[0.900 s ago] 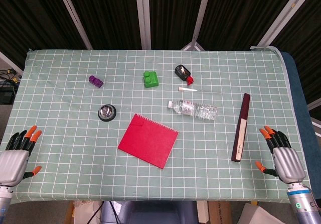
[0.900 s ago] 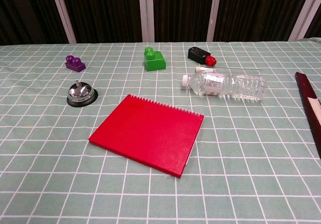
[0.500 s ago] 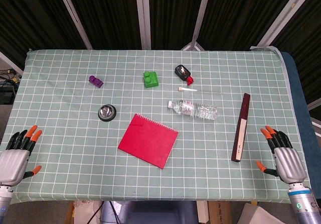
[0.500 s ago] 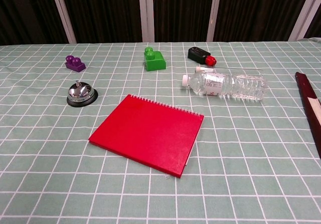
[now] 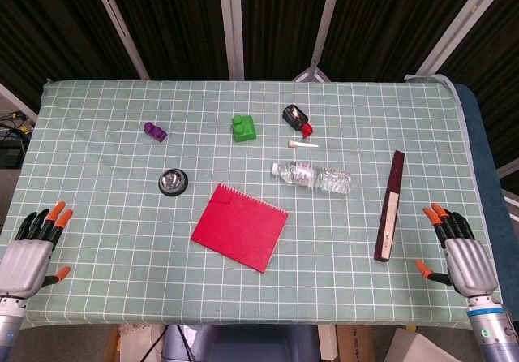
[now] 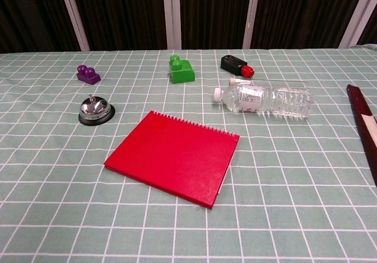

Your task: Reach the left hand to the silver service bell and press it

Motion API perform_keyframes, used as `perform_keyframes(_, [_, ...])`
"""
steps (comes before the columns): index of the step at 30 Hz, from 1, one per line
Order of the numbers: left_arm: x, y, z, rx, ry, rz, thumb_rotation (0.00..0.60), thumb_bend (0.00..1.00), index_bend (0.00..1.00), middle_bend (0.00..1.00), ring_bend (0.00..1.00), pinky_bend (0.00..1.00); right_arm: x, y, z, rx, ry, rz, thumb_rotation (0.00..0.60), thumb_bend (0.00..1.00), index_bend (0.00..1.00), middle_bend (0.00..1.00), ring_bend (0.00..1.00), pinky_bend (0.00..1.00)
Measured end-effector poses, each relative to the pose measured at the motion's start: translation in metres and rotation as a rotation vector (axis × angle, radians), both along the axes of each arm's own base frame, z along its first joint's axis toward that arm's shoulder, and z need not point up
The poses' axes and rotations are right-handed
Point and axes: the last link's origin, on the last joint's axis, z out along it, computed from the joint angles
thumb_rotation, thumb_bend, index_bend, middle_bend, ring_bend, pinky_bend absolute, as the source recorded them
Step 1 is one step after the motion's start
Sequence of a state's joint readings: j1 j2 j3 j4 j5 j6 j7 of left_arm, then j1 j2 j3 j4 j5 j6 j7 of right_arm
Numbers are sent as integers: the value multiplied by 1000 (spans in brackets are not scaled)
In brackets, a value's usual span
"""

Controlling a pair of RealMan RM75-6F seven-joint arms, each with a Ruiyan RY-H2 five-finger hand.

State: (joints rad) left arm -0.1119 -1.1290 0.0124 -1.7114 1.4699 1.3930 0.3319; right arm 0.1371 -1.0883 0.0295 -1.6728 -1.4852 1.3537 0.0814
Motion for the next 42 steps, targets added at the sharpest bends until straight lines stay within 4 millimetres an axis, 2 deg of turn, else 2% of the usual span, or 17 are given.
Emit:
perform_keyframes(6, [14,20,-5,-28,21,-54,600,277,0,0,0,0,1,-1,-1,8,-3,2,600,288,0,0,0,0])
perform_keyframes(12, [40,59,-17,-61,52,-133,600,279,0,0,0,0,2,-2,-3,13,-9,0,600,288,0,0,0,0])
perform_keyframes(16, [58,87,-31,-108,83,-161,600,280,0,0,0,0,2,-2,-3,14,-11,-3,600,288,0,0,0,0])
perform_keyframes(25, [86,131,-66,-164,106,-118,600,279,0,0,0,0,1,-2,-3,18,-26,-10,600,288,0,0,0,0])
perform_keyframes(32, [100,152,-97,-199,135,-89,600,279,0,0,0,0,1,-3,-2,20,-38,-16,600,289,0,0,0,0])
perform_keyframes(42, [112,167,-129,-219,161,-86,600,279,0,0,0,0,1,-3,-2,23,-53,-23,600,288,0,0,0,0])
